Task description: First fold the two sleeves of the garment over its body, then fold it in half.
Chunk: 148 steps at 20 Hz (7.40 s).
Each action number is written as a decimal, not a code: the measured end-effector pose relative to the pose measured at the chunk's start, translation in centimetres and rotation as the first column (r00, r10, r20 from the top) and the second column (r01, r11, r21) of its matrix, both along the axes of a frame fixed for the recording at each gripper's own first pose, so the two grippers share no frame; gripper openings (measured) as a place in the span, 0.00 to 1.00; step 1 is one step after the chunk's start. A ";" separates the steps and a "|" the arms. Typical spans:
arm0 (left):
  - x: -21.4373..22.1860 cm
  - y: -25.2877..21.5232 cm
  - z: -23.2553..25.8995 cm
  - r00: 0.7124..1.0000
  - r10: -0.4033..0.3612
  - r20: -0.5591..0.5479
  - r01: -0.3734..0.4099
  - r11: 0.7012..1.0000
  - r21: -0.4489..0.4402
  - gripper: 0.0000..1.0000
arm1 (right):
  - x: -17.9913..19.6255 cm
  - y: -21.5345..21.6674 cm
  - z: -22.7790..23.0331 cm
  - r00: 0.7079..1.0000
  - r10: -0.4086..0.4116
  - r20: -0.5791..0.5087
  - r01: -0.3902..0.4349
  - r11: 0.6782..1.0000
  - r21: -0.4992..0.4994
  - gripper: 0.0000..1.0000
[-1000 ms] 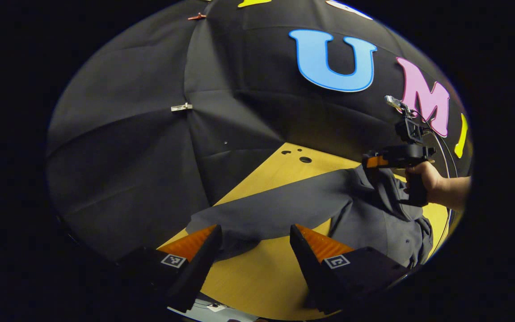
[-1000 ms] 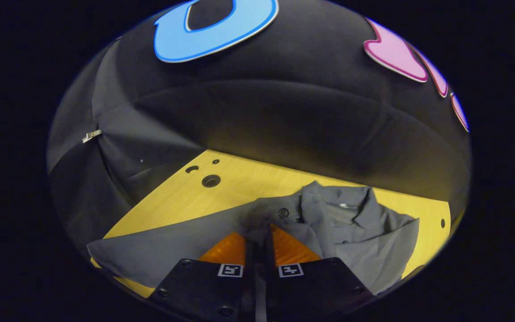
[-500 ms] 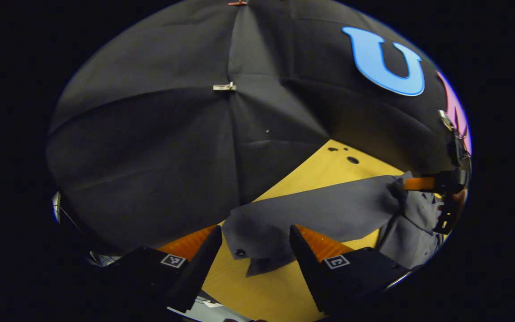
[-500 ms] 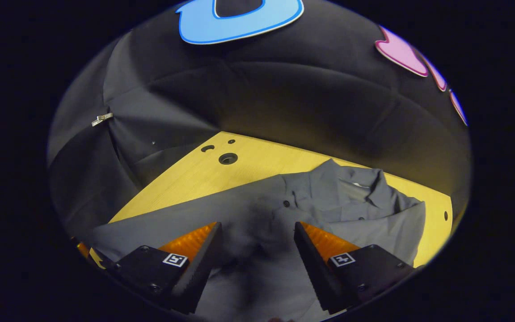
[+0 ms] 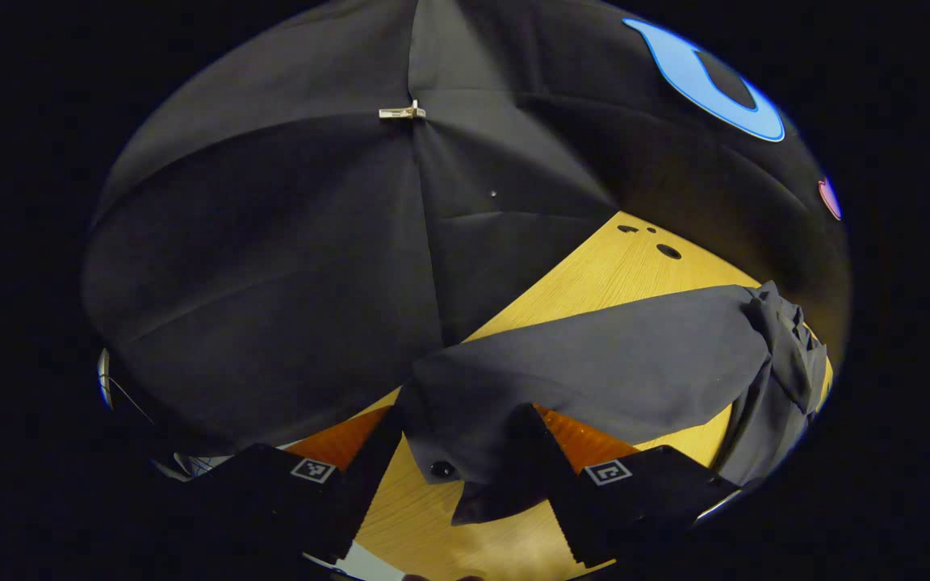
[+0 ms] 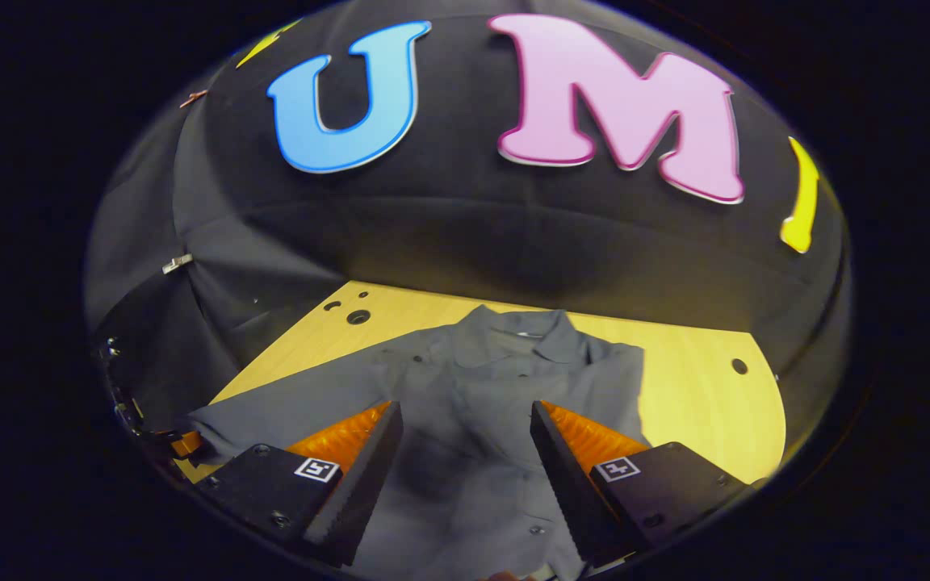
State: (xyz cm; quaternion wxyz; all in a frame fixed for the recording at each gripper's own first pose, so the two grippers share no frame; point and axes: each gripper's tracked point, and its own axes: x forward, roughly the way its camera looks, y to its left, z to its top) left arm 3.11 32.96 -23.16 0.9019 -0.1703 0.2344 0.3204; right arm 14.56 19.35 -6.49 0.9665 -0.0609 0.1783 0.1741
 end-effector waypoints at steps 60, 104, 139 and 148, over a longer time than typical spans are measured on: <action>26.5 -54.8 19.9 0.694 -0.686 0.217 0.694 0.718 0.052 0.87 | -6.6 -32.2 -3.9 0.981 -0.164 -0.102 0.175 0.979 0.102 0.99; -4.4 -32.2 -4.3 0.634 -0.723 -0.273 0.757 0.653 0.028 0.74 | -14.6 -18.5 -21.8 0.859 -0.249 -0.447 0.198 0.967 -0.159 0.49; 5.8 -34.0 14.3 0.754 -0.645 0.126 0.654 0.755 -0.044 0.06 | -4.1 -14.1 -7.5 0.951 0.023 -0.310 -0.003 0.998 0.065 0.08; 17.9 -32.4 22.2 0.717 -0.643 0.269 0.649 0.757 0.077 0.06 | 7.1 -12.3 -0.5 0.994 0.022 -0.103 -0.013 0.996 0.093 0.08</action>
